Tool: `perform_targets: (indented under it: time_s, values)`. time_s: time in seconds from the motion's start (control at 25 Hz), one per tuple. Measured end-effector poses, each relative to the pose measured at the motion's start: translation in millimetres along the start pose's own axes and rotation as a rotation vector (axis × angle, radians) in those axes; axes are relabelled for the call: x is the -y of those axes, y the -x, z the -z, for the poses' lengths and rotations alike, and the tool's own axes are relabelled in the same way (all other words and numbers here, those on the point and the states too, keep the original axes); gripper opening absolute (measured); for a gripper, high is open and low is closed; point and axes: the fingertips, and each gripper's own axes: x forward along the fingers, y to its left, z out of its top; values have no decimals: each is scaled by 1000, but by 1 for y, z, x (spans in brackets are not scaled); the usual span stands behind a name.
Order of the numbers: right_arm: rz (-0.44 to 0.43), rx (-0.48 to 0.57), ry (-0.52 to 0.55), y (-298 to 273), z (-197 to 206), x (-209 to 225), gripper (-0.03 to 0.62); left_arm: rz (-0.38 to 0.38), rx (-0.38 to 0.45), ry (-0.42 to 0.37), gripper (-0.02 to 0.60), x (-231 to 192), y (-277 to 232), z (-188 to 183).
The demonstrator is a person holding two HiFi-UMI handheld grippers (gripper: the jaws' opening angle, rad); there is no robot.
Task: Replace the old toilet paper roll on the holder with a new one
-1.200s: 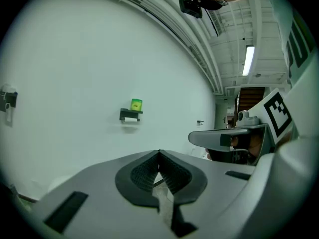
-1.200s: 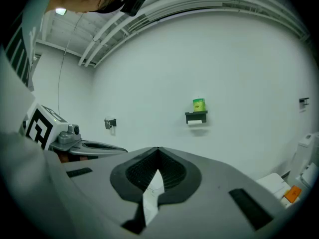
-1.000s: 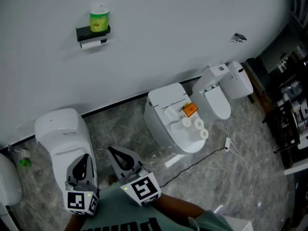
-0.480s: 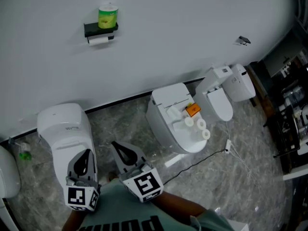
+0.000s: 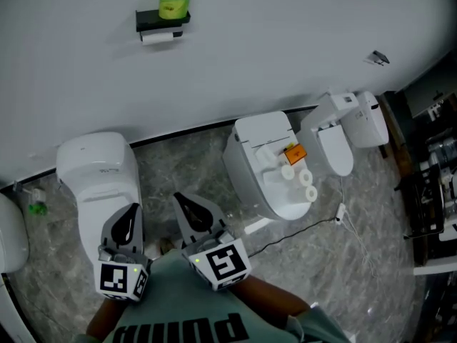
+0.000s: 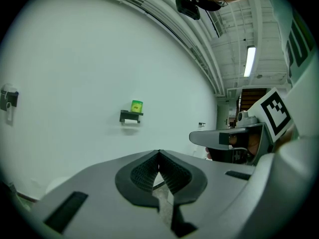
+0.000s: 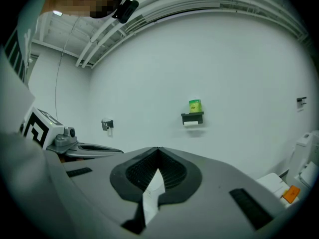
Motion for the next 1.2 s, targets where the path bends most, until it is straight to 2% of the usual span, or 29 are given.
perform_targets:
  time_s: [0.4,0.76,1.0,1.2]
  values:
    - [-44,-29,-52,-32,4,53,2,-71,-57,17,3,-4,-52,1]
    - [-98,-34,-52,-67,10,99,2,-117,-129,35,3,-8,-114,5]
    - [-118,-10,-99,-84,9,131,2,-117,-185,27,3,0,-153,12]
    - [-143,1,-123,-95,8,157,2,-132,-184,-4,3,4,-178,4]
